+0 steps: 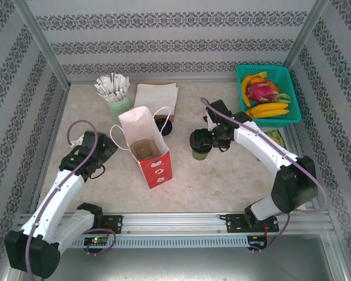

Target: Pack the takeout coffee

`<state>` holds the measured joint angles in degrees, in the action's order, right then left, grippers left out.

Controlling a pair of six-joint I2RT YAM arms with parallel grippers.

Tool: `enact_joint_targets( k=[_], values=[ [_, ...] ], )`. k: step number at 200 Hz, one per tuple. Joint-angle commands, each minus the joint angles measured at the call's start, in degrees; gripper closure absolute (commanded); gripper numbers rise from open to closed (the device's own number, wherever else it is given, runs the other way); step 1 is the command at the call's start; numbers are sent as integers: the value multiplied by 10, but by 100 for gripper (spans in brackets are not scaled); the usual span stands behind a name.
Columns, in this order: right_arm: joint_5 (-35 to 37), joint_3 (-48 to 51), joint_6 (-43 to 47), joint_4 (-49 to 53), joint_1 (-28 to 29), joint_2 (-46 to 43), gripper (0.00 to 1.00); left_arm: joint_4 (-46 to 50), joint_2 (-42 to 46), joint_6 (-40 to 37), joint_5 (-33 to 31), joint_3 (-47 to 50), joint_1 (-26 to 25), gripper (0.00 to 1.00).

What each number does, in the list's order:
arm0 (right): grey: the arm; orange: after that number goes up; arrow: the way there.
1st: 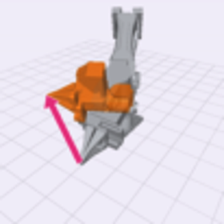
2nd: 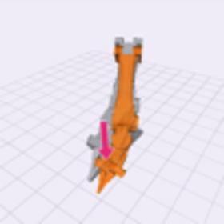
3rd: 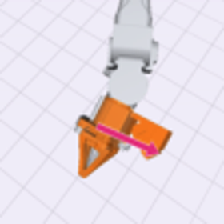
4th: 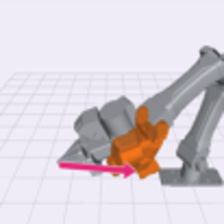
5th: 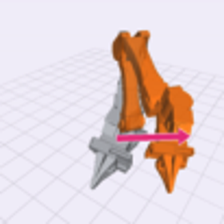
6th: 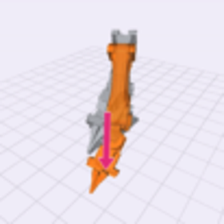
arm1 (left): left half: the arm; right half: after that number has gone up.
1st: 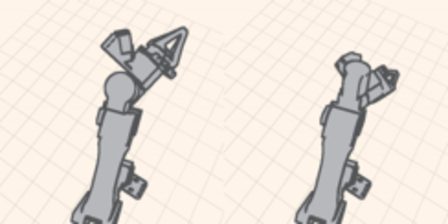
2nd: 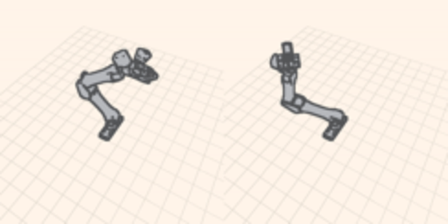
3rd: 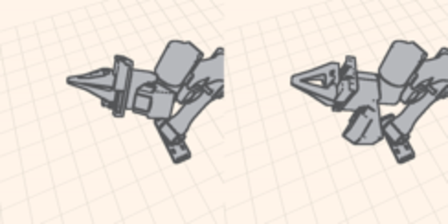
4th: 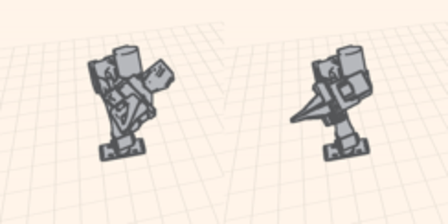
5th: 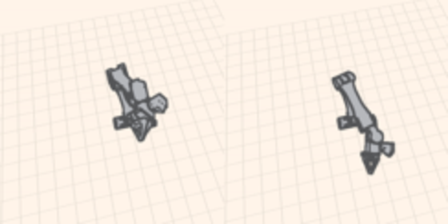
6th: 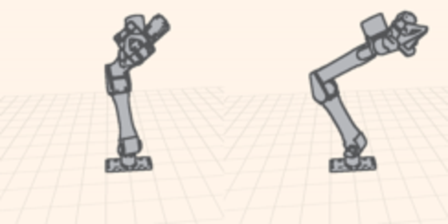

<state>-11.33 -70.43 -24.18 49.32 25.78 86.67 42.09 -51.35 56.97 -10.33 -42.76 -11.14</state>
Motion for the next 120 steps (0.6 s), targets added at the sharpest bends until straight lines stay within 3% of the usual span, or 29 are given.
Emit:
enact_joint_targets(
  k=[1,17,81,120],
  values=[
    [35,-40,-13,70,9,25,2,-7,-5,-13,-7,2,7,0],
    [63,-59,-13,96,14,41,2,-8,-5,-13,-9,5,6,0],
    [32,-91,-16,100,31,63,2,-11,-9,-13,-12,12,6,0],
    [54,-95,-15,109,33,76,2,-11,-11,-14,-14,15,7,0]
  ],
)
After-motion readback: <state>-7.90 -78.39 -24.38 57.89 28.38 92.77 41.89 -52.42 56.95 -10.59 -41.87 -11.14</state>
